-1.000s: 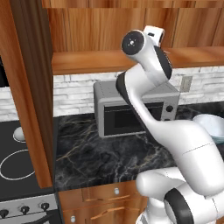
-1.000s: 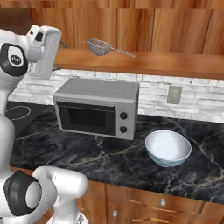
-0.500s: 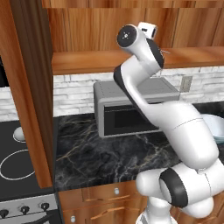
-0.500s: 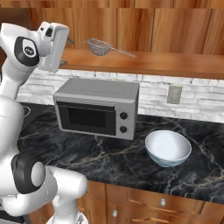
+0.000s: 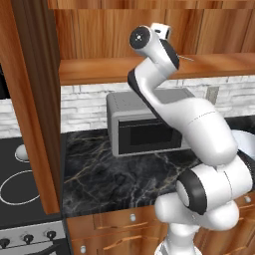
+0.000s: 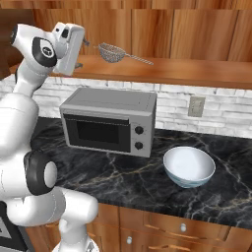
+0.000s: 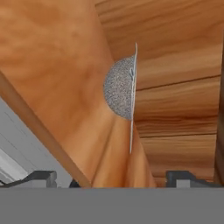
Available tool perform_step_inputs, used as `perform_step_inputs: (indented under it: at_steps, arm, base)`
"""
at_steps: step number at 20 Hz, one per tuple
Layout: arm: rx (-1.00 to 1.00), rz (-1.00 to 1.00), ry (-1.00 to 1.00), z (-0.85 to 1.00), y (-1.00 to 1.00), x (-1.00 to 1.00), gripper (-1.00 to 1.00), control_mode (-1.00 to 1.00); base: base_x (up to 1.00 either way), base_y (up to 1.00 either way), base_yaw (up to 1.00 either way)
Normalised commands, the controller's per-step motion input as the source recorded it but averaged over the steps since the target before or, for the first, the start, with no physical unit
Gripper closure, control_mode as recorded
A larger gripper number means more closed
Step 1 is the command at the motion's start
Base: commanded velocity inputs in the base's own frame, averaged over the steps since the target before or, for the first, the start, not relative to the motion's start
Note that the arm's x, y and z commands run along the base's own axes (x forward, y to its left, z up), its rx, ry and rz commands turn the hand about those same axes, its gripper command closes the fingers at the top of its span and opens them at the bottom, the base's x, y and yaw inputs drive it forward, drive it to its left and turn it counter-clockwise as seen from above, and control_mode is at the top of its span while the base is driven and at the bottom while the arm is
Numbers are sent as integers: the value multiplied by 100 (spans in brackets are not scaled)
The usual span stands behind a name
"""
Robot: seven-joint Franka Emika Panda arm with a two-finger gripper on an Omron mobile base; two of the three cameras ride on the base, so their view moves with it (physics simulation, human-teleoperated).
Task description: Open the cabinet and setup a tea strainer by placing it in the bowl upright.
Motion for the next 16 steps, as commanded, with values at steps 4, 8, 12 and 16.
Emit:
perform_step_inputs:
  at_steps: [4,8,12,16]
  arm:
    - [0,9,0,0,0,56,-100,-100]
    - [0,10,0,0,0,52,-100,-100]
    - [0,4,0,0,-1,52,-100,-100]
    - [0,0,0,0,-14,49,-100,-100]
  base:
    - [0,0,0]
    - [0,0,0]
    - [0,0,0]
    - [0,0,0]
